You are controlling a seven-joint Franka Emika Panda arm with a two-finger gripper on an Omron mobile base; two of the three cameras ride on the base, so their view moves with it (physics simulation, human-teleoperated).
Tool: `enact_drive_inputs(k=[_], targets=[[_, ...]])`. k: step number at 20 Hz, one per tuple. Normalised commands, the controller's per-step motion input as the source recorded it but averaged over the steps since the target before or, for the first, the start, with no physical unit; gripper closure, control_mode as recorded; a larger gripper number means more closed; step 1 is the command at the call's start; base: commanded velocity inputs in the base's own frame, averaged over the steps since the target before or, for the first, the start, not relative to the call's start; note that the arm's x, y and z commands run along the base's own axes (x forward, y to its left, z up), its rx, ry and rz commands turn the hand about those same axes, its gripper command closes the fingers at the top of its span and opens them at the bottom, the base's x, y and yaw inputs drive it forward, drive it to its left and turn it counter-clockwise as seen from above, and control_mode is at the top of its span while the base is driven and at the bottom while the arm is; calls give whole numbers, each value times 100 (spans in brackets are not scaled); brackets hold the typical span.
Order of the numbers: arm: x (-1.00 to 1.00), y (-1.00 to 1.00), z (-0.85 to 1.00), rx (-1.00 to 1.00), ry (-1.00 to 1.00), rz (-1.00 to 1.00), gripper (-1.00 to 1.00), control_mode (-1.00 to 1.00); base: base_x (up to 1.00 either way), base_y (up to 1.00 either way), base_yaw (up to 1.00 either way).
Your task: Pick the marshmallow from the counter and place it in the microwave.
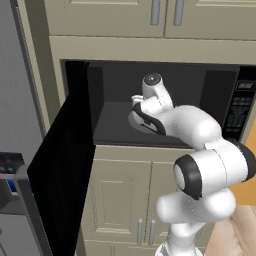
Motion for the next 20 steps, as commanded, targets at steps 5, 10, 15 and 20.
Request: enact_drive_inputs(k=[5, 10, 15, 20], targets=[[0, -2, -6, 2, 0, -10, -100, -100, 0, 0, 0], [-3, 0, 0, 2, 0, -7, -100, -100, 0, 0, 0], [-6, 3, 0, 0, -2, -3, -100, -100, 0, 0, 0], [-19, 15, 12, 0, -5, 0, -100, -100, 0, 0, 0]])
